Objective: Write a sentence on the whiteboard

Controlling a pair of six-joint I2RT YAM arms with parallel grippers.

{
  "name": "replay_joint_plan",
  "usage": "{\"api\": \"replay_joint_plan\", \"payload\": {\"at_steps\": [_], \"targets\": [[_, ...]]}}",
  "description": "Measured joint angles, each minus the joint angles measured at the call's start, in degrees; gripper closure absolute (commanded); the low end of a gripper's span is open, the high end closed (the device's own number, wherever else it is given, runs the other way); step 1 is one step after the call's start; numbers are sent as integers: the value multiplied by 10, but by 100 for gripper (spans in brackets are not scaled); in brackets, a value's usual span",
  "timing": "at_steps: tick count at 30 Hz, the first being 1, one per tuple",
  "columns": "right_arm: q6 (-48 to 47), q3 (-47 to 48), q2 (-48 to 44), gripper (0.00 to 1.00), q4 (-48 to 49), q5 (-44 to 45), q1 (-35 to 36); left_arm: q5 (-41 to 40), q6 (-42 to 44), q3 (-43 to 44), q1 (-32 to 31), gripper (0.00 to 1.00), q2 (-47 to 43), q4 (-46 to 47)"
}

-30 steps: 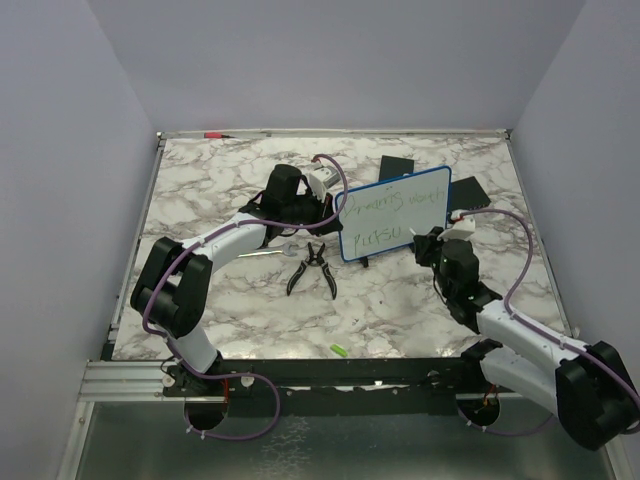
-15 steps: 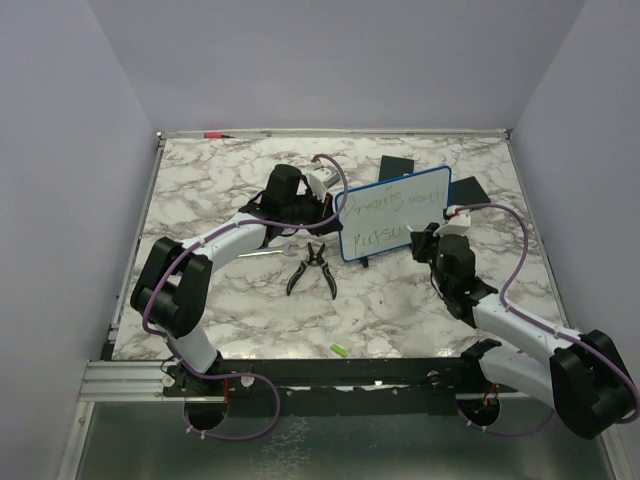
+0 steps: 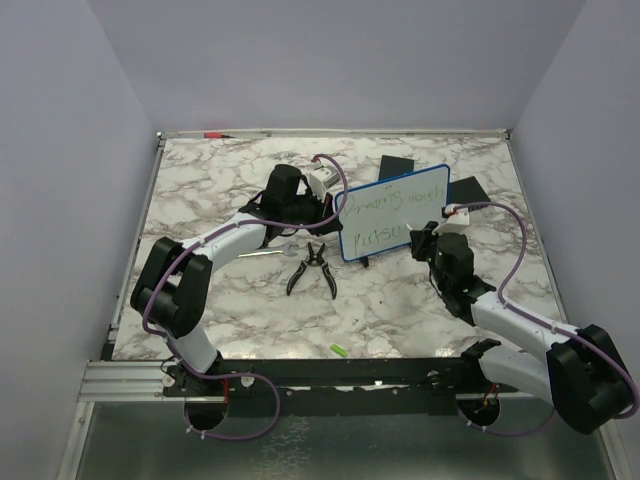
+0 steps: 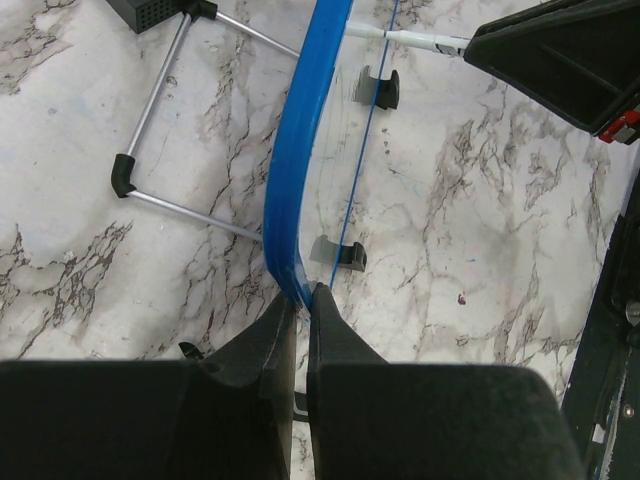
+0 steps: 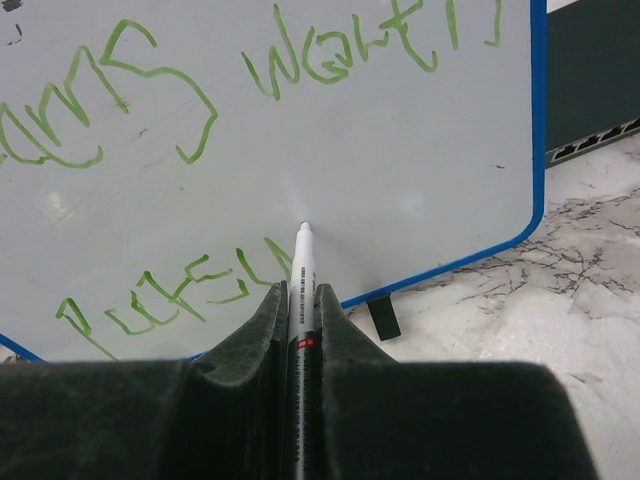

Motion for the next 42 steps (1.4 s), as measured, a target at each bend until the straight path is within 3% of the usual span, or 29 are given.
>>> {"api": "replay_joint_plan", "payload": {"at_steps": [27,42], "targets": [[22,0,30,99,-13,0,0,0,0,0,-2,100,0,0],[17,0,-49,99,-39,0,0,-2,0,0,-2,100,0,0]]}}
